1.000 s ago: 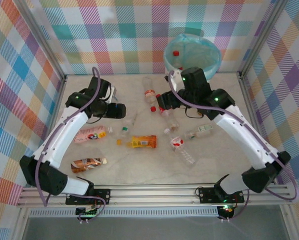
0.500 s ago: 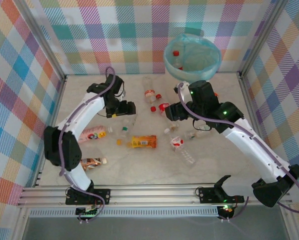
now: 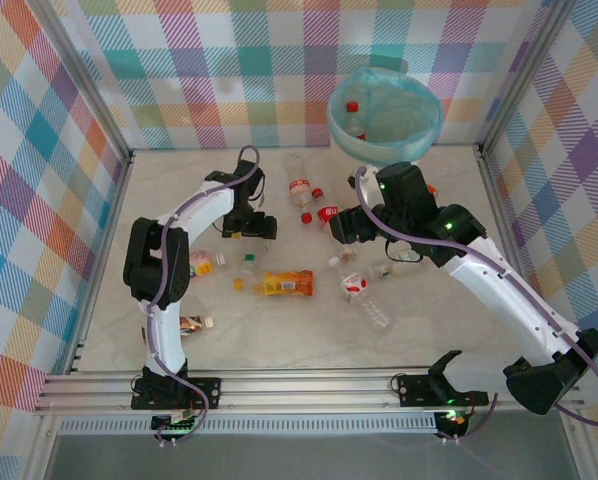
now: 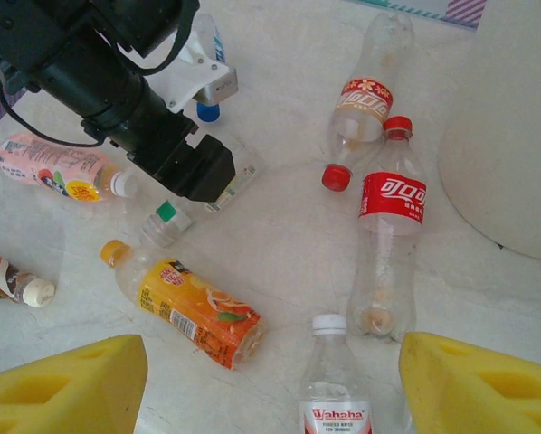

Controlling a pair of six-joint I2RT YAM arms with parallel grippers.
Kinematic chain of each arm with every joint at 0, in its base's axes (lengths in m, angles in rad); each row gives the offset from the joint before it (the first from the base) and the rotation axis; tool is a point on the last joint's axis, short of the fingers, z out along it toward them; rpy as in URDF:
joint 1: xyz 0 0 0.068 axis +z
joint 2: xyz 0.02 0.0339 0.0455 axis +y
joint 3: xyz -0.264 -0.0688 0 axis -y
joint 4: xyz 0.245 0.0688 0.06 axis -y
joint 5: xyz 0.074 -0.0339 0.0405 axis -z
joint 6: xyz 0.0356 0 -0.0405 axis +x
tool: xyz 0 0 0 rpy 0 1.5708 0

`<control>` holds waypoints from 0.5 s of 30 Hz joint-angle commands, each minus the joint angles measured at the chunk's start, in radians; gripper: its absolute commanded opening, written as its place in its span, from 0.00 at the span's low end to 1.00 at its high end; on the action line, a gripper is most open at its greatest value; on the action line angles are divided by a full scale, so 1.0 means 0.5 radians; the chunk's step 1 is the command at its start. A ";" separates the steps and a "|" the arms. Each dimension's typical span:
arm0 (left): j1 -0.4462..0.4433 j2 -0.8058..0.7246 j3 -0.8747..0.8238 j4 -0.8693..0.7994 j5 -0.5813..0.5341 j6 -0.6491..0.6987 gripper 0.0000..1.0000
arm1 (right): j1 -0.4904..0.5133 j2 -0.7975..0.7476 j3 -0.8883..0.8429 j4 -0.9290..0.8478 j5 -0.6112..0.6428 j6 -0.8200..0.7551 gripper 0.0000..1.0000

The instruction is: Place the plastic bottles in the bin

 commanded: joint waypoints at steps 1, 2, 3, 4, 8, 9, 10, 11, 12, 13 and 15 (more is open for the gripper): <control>-0.009 0.047 0.027 0.015 -0.006 0.099 0.87 | -0.001 -0.048 -0.023 0.004 -0.015 0.015 0.75; -0.009 0.058 0.022 0.019 -0.006 0.110 0.86 | -0.001 -0.045 -0.025 0.004 -0.015 0.015 0.75; -0.009 0.076 0.017 0.020 -0.006 0.125 0.85 | -0.001 -0.039 -0.025 0.002 -0.019 0.018 0.75; -0.008 0.092 0.017 0.018 -0.001 0.143 0.82 | -0.001 -0.033 -0.025 -0.001 -0.019 0.022 0.75; -0.009 0.121 0.029 0.027 0.034 0.174 0.77 | -0.001 -0.015 -0.016 -0.006 -0.027 0.025 0.75; -0.008 0.117 0.020 0.052 0.039 0.183 0.75 | -0.001 -0.010 -0.010 -0.009 -0.027 0.025 0.75; -0.009 0.106 0.013 0.073 0.043 0.192 0.72 | -0.001 -0.003 0.001 -0.013 -0.028 0.025 0.75; -0.008 0.105 0.005 0.088 0.054 0.204 0.69 | -0.001 0.001 0.011 -0.015 -0.026 0.024 0.74; -0.007 0.100 0.009 0.093 0.058 0.212 0.67 | -0.002 0.004 0.020 -0.021 -0.019 0.021 0.74; -0.009 0.098 0.016 0.091 0.062 0.218 0.65 | -0.001 0.007 0.028 -0.021 -0.013 0.022 0.74; -0.009 0.082 0.035 0.078 0.077 0.236 0.60 | -0.001 0.011 0.047 -0.024 -0.004 0.019 0.74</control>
